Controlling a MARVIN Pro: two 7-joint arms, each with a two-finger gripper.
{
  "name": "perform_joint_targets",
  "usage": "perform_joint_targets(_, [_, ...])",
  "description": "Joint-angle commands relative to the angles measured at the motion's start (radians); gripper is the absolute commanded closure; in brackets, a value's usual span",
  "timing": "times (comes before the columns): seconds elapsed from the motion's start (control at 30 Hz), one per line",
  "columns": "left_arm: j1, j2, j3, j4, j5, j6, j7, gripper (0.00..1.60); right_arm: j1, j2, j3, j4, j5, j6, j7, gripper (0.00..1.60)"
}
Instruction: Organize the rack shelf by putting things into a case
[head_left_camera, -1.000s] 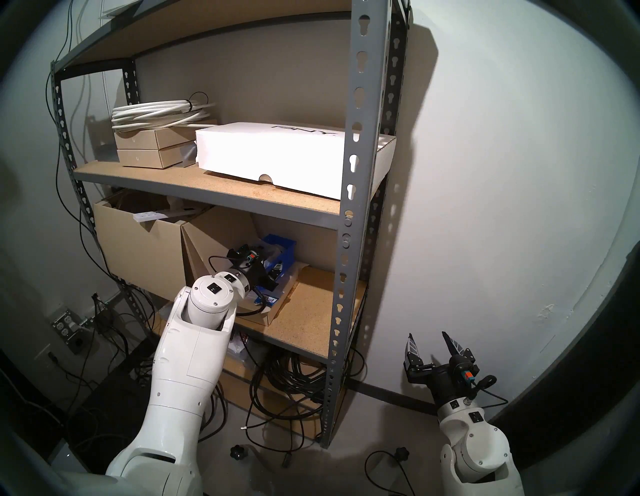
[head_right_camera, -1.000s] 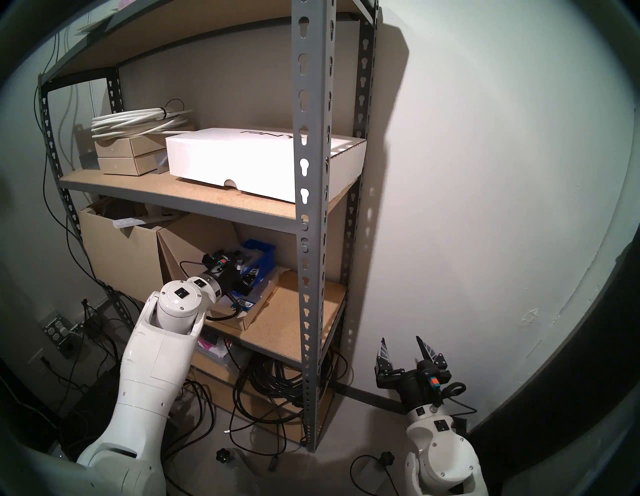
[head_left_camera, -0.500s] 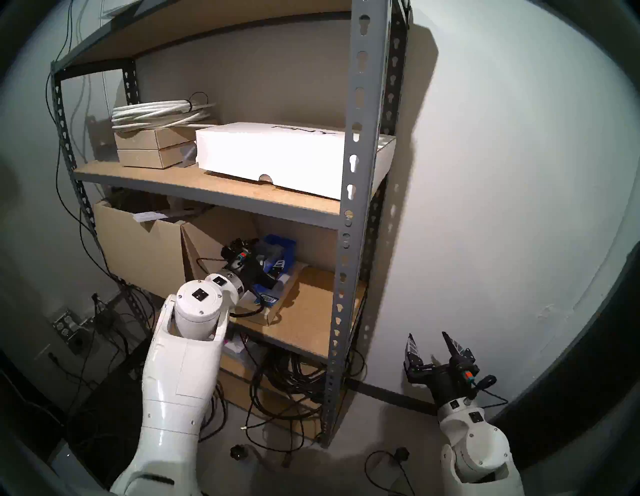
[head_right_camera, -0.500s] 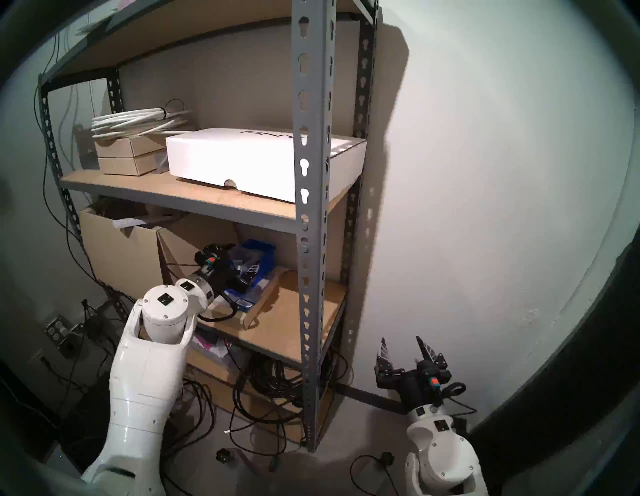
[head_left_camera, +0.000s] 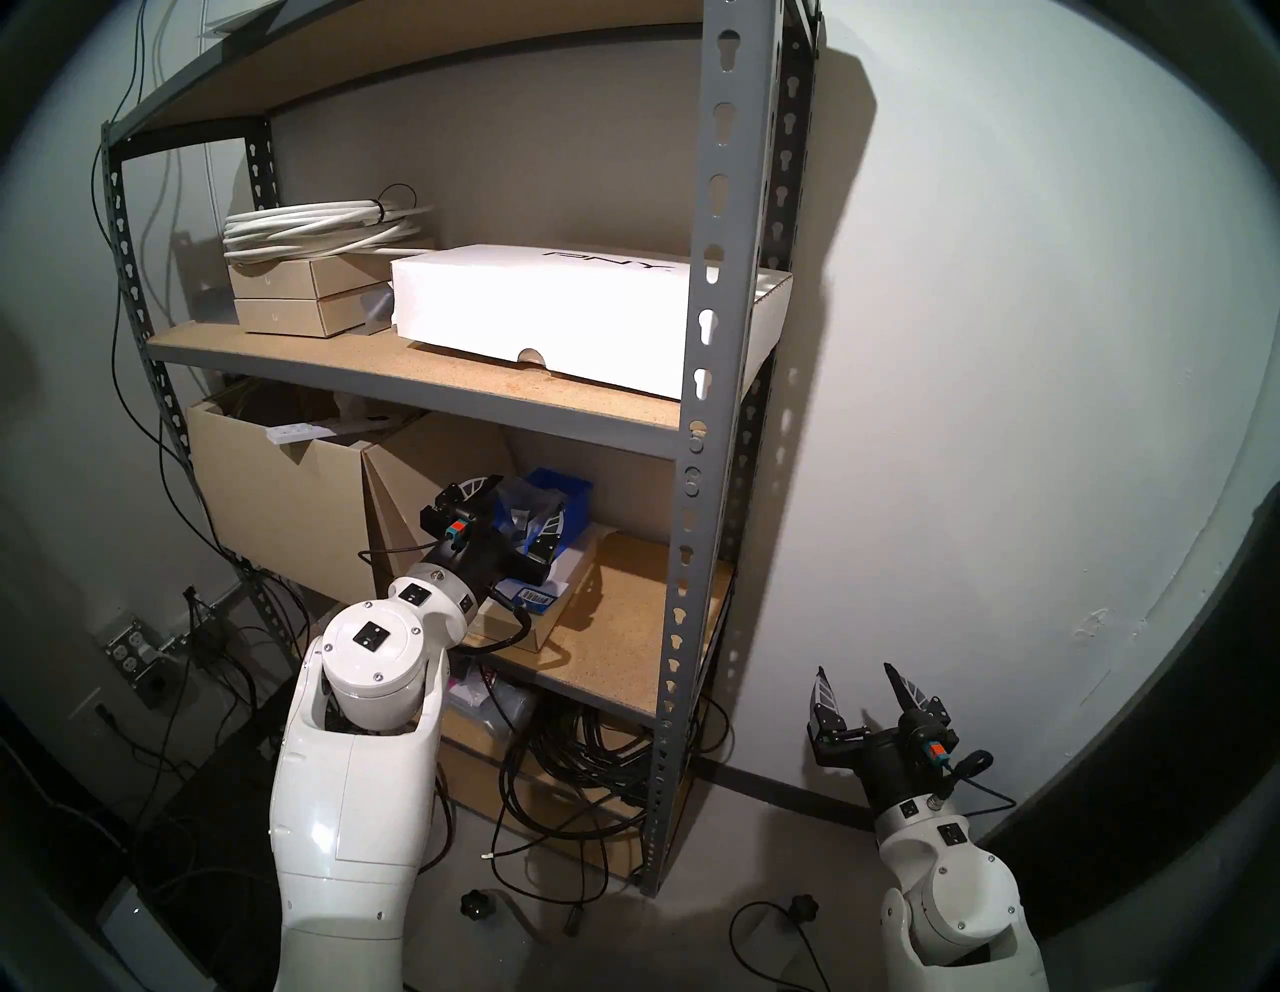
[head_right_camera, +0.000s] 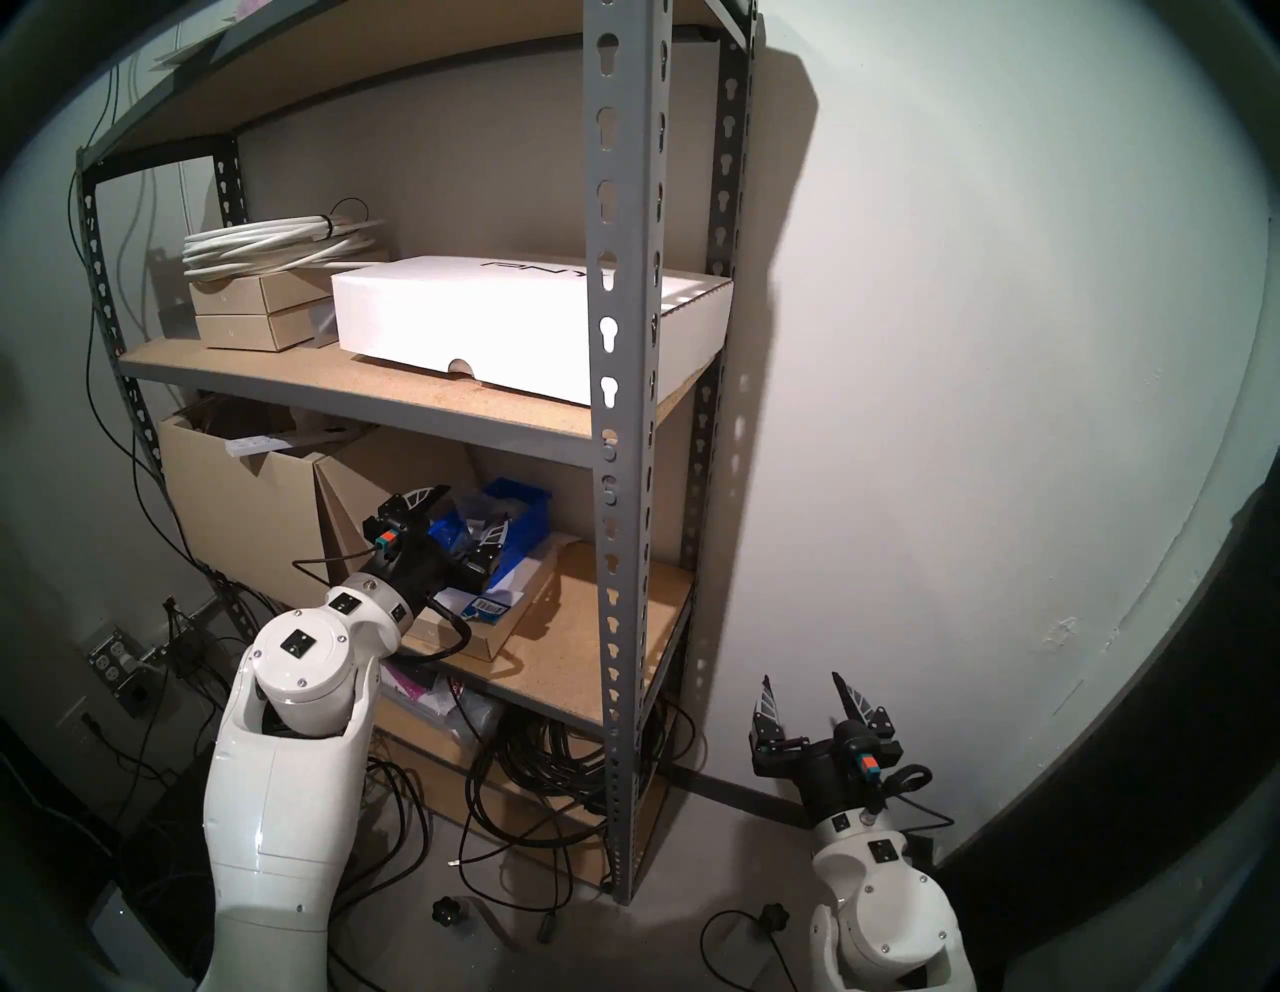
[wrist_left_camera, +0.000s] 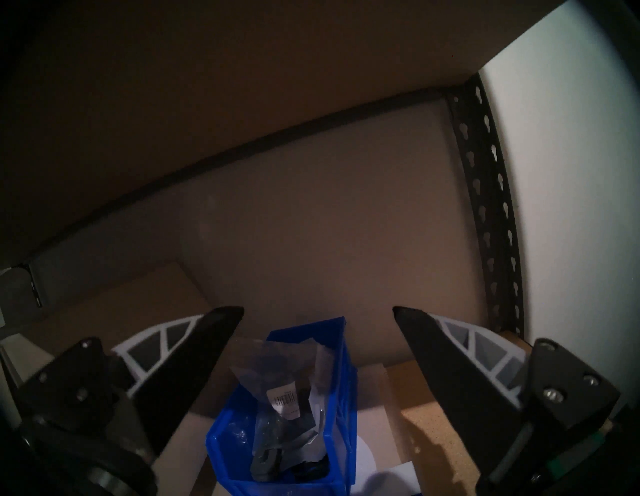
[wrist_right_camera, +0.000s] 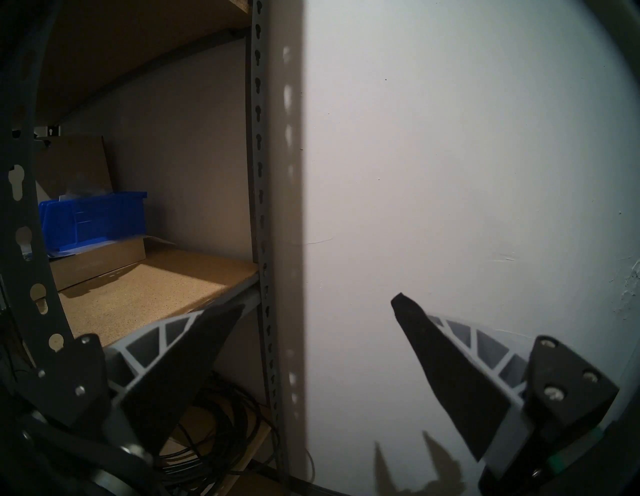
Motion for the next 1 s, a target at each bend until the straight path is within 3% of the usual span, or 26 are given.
perform_joint_targets(0.0, [0.116,-0.036,0.01,-0.128,-0.058,-0.043,0.046,0.0,0.004,0.0,0.0,-0.018,0.0,-0.005,0.0,0.0])
perform_joint_targets(0.13, [0.171,-0.047,0.014,-0.171,-0.084,-0.077,0.088,0.0,0.004,0.0,0.0,-0.018,0.0,-0.005,0.0,0.0])
perform_joint_targets(0.37, [0.249,-0.062,0.002,-0.235,-0.109,-0.076,0.158,0.0,0.004,0.0,0.0,-0.019,0.0,-0.005,0.0,0.0])
perform_joint_targets(0.4, [0.284,-0.069,0.001,-0.25,-0.107,-0.086,0.176,0.0,0.004,0.0,0.0,-0.019,0.0,-0.005,0.0,0.0])
perform_joint_targets(0.43, [0.375,-0.087,0.002,-0.271,-0.117,-0.127,0.242,0.0,0.004,0.0,0.0,-0.019,0.0,-0.005,0.0,0.0])
perform_joint_targets(0.73, [0.353,-0.084,-0.01,-0.21,-0.13,-0.146,0.252,0.0,0.004,0.0,0.0,-0.019,0.0,-0.005,0.0,0.0])
perform_joint_targets(0.97, [0.415,-0.09,0.009,-0.171,-0.135,-0.263,0.33,0.0,0.003,0.0,0.0,-0.021,0.0,-0.004,0.0,0.0])
